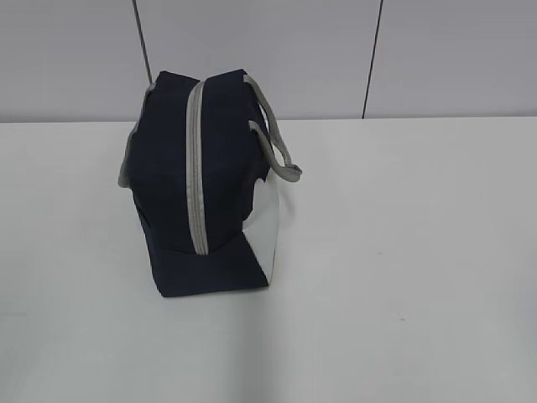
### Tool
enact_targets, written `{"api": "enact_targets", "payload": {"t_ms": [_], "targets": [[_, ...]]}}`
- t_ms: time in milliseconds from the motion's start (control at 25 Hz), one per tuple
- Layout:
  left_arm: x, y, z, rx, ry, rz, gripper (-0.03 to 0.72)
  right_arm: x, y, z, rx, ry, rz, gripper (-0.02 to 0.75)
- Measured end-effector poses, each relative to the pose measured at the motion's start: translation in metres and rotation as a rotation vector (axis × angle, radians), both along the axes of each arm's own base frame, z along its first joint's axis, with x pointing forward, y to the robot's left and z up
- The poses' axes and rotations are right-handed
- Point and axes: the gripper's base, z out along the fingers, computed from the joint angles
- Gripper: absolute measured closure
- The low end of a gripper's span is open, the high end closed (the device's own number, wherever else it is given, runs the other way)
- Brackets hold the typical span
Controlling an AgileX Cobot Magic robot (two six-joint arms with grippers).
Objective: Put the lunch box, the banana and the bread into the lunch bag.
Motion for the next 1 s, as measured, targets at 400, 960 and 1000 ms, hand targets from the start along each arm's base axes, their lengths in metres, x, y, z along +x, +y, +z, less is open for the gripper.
{"api": "enact_targets", "payload": {"t_ms": [400, 960, 1000], "targets": [[0.0, 0.001, 0.0, -0.039, 0.006, 0.031, 0.45, 0.0, 0.0, 0.0, 0.0, 0.0, 0.0, 0.211], [0.001, 0.009, -0.002, -0.094, 0.022, 0.165, 0.451, 0.0, 0.0, 0.0, 0.0, 0.0, 0.0, 0.211], [0.002, 0.009, -0.002, -0.094, 0.022, 0.165, 0.451, 0.0, 0.0, 0.0, 0.0, 0.0, 0.0, 0.211]]}}
